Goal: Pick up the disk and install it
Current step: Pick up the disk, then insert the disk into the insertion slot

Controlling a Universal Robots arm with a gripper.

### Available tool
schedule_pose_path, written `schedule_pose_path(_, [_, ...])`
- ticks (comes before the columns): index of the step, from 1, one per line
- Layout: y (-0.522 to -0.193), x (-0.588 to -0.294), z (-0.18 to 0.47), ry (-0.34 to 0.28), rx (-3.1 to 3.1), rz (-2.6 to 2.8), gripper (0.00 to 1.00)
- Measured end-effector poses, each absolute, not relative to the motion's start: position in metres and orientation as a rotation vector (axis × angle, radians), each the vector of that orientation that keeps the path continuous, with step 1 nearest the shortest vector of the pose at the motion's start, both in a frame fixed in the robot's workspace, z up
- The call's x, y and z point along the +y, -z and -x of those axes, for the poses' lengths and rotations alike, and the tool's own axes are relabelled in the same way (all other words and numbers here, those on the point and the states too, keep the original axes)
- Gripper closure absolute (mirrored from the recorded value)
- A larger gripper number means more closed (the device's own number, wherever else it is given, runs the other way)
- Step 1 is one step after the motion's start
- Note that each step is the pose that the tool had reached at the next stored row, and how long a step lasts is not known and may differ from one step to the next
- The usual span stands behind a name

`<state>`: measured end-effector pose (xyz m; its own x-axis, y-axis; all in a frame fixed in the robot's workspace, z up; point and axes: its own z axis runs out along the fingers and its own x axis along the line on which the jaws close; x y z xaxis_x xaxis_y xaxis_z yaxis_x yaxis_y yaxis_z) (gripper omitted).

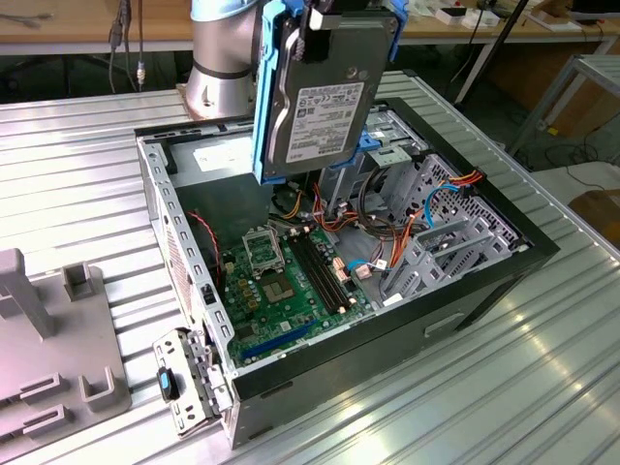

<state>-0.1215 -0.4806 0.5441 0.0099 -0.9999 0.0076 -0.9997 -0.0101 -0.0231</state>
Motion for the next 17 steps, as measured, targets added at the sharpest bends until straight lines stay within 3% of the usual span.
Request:
schedule_pose_path(10, [-0.542,-0.497,0.121,0.034,2.203,2.225,0.64])
schedule_pose_path(17, [-0.541,-0.499,0.068,0.034,2.201,2.226,0.64])
